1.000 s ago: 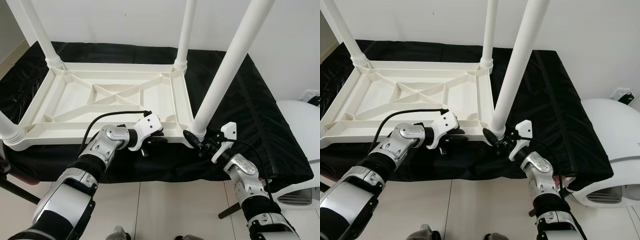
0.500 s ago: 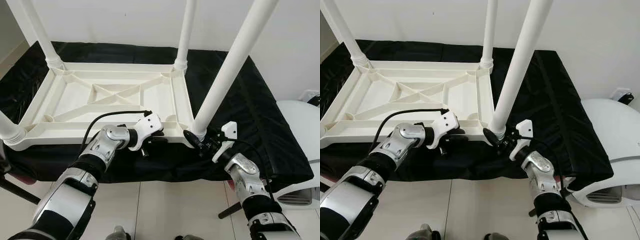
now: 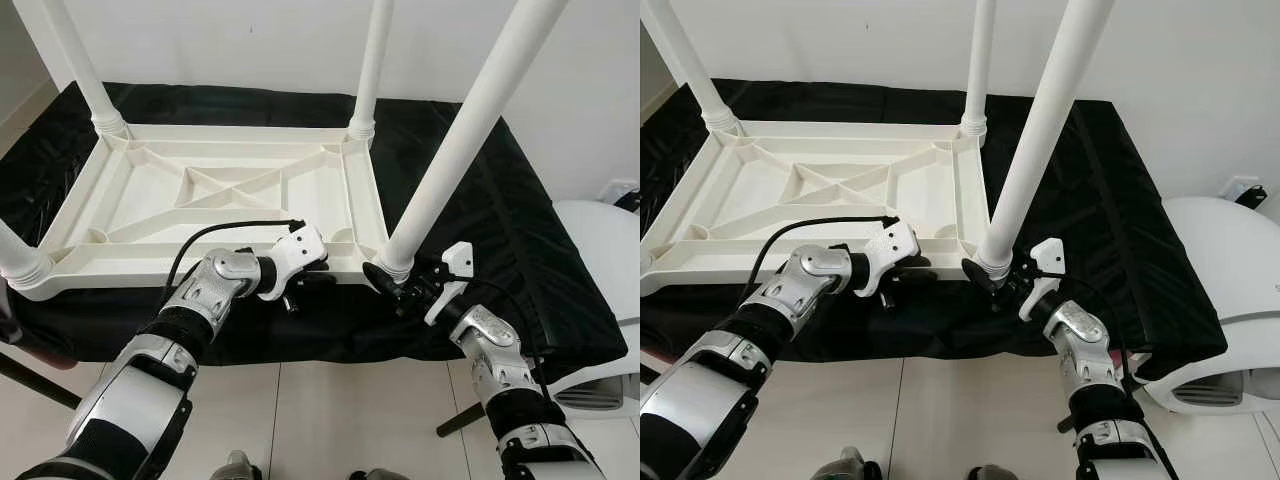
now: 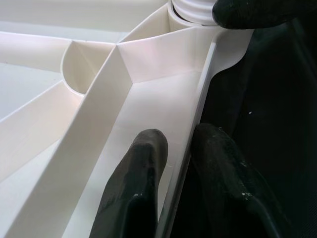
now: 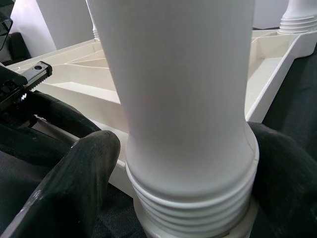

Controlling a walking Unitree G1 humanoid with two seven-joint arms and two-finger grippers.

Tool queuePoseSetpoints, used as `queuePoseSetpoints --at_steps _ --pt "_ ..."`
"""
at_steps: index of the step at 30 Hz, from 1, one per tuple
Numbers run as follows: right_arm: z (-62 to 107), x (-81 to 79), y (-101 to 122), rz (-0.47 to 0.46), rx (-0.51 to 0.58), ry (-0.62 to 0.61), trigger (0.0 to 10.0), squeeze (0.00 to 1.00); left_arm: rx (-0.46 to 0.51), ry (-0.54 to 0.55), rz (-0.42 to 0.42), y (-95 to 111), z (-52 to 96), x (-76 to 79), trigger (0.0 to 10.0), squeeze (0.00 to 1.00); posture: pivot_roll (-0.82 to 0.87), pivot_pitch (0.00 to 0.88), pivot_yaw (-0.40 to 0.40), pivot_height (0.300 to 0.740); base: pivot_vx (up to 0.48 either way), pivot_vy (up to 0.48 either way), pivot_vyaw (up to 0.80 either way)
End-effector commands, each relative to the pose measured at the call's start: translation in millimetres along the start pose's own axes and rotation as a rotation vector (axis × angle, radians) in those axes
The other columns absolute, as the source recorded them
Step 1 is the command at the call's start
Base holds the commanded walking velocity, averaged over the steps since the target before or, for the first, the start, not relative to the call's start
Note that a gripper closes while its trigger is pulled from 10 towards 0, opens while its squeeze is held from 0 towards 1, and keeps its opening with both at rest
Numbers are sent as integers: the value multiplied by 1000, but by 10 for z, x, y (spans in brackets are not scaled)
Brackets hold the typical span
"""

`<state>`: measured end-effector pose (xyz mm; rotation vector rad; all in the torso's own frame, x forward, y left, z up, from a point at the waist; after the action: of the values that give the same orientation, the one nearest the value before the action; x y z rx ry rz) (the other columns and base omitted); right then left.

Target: Building children table

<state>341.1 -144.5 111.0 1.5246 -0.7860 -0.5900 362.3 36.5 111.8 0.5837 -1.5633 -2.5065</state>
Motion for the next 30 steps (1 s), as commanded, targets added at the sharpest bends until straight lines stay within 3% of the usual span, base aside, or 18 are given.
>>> queuePoseSetpoints --at_steps 1,2,3,6,7,8,16,17,23,24,30 --pt "-15 -31 -35 -6 -20 17 10000 0 53 -35 -67 232 -6 -39 10000 0 -40 0 10 740 0 0 0" --pt "-15 -31 -34 -7 -19 18 10000 0 53 -36 -68 231 -4 -38 10000 0 -40 0 10 740 0 0 0" --pt "-17 -24 -26 -2 -15 12 10000 1000 53 -35 -67 230 -2 -40 10000 0 -39 0 11 740 0 0 0" --pt "-26 8 -2 7 -5 -9 10000 1000 51 -34 -67 228 -1 -45 10000 0 -40 0 13 740 0 0 0" --pt "-30 12 3 5 -3 -10 10000 110 51 -34 -67 228 0 -44 10000 0 -40 0 14 740 0 0 0" --pt "-33 15 9 6 -1 -11 10000 0 50 -35 -67 227 1 -45 10000 0 -40 0 14 740 0 0 0" --pt "-39 25 18 2 4 -16 10000 0 51 -37 -68 229 3 -46 10000 0 -42 0 15 740 0 0 0" --pt "-38 24 14 -3 3 -15 10000 1000 51 -38 -68 229 3 -45 10000 0 -42 0 16 740 0 0 0" --pt "-37 41 14 8 -2 -29 10000 1000 49 -39 -68 227 4 -45 10000 0 -41 0 17 740 0 0 0" --pt "-36 45 11 12 -3 -32 10000 0 49 -40 -68 228 4 -44 10000 0 -42 0 17 740 0 0 0" --pt "-30 66 -4 21 -7 -57 10000 0 48 -42 -66 224 6 -41 10000 0 -40 0 19 740 0 0 0"
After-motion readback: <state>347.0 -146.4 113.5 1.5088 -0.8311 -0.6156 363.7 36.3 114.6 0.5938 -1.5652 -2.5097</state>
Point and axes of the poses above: a point about 5 cm out from each wrist's last joint towards the gripper, its own z axis pointing back from the gripper into the wrist, its own y axis along the axis of the wrist's last joint, x = y × z, the point moved 4 cm from there along -z, pointing out of the wrist towards the gripper, and after that the axes turned 3 degrees about z, right-handed, at the moved point
